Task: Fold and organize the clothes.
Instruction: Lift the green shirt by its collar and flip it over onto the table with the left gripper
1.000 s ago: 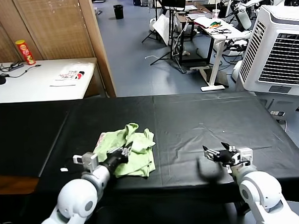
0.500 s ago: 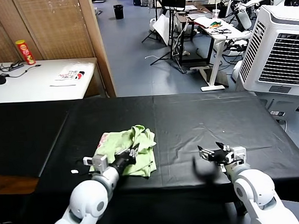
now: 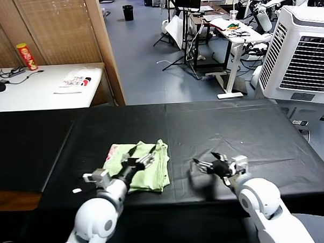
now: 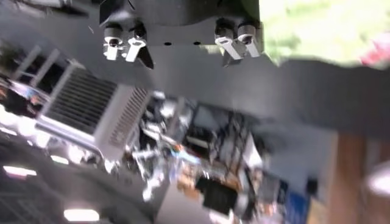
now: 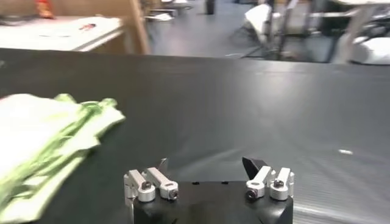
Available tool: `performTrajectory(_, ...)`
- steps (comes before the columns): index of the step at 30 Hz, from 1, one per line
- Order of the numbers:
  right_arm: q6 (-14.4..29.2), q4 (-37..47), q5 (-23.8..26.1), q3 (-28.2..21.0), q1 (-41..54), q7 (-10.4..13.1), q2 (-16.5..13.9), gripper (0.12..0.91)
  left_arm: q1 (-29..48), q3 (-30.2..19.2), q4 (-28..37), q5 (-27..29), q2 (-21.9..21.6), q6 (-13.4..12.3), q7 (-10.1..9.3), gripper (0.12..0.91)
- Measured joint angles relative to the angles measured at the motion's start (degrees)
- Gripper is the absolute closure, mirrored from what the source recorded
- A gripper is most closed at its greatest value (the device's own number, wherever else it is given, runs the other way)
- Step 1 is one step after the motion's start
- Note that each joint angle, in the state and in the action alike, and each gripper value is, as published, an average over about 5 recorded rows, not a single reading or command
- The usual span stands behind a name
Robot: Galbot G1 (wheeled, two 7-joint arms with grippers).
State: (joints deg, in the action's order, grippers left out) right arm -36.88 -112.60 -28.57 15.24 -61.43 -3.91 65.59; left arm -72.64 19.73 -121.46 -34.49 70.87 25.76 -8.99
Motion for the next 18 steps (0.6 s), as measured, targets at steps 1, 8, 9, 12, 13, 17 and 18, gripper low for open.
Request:
performTrajectory(1, 0.38, 0.38, 0.21, -1.22, 1.12, -0.08, 0.26, 0.227, -0.48, 1.02, -0.05, 0.36, -0.78, -0.16, 0.02, 0.233)
performTrajectory(8, 3.4, 6.62, 9.35, -8.93, 8.2, 2.73, 3.47, 0.227, -4.27, 8.14, 0.51, 3.24, -2.9, -0.98, 0.34, 0.232)
performTrajectory(9, 4.18, 8.11, 11.69, -9.8, 8.95, 2.89, 4.12, 0.227, -4.77, 8.94, 0.73, 3.63, -2.75, -1.09, 0.49, 0.232)
performTrajectory(12, 5.95, 12.47, 18.03, -11.76, 10.63, 2.84, 6.08, 0.227, -6.1, 10.86, 1.29, 4.63, -2.07, -1.48, 1.08, 0.232)
performTrajectory(13, 6.27, 13.76, 19.55, -12.18, 11.01, 2.79, 6.72, 0.227, -6.47, 11.34, 1.43, 4.81, -1.85, -1.58, 1.25, 0.232)
performTrajectory(17, 6.62, 17.01, 24.01, -12.73, 11.71, 2.74, 8.75, 0.227, -7.43, 12.8, 1.71, 4.91, -1.46, -1.84, 1.61, 0.232)
performTrajectory(18, 6.55, 17.37, 25.34, -12.67, 11.71, 2.86, 9.03, 0.227, -7.54, 13.08, 1.74, 4.84, -1.45, -1.87, 1.68, 0.232)
